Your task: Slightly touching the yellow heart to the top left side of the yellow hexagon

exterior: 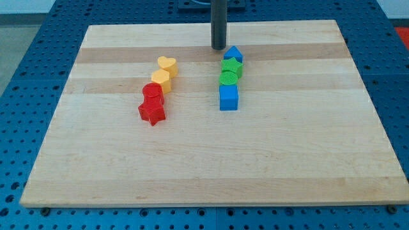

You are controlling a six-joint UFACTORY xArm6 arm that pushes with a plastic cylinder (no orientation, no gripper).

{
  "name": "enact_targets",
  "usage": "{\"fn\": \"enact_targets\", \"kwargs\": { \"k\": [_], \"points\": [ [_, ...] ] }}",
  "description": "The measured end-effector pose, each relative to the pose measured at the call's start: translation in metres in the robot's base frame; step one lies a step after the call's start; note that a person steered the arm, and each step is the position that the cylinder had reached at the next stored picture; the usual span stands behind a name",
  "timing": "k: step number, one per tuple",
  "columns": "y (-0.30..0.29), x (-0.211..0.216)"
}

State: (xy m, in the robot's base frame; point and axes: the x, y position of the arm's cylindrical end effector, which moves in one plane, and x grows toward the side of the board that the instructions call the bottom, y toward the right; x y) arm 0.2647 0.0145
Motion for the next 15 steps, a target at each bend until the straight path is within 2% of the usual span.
{"fn": "enact_targets", "kwargs": {
  "k": [4,8,11,12,13,15],
  "points": [
    [0.052,0.008],
    [0.049,0.047],
    [0.056,0.042],
    [0.056,0.020],
    [0.048,0.008],
    [-0.039,0.016]
  ]
}}
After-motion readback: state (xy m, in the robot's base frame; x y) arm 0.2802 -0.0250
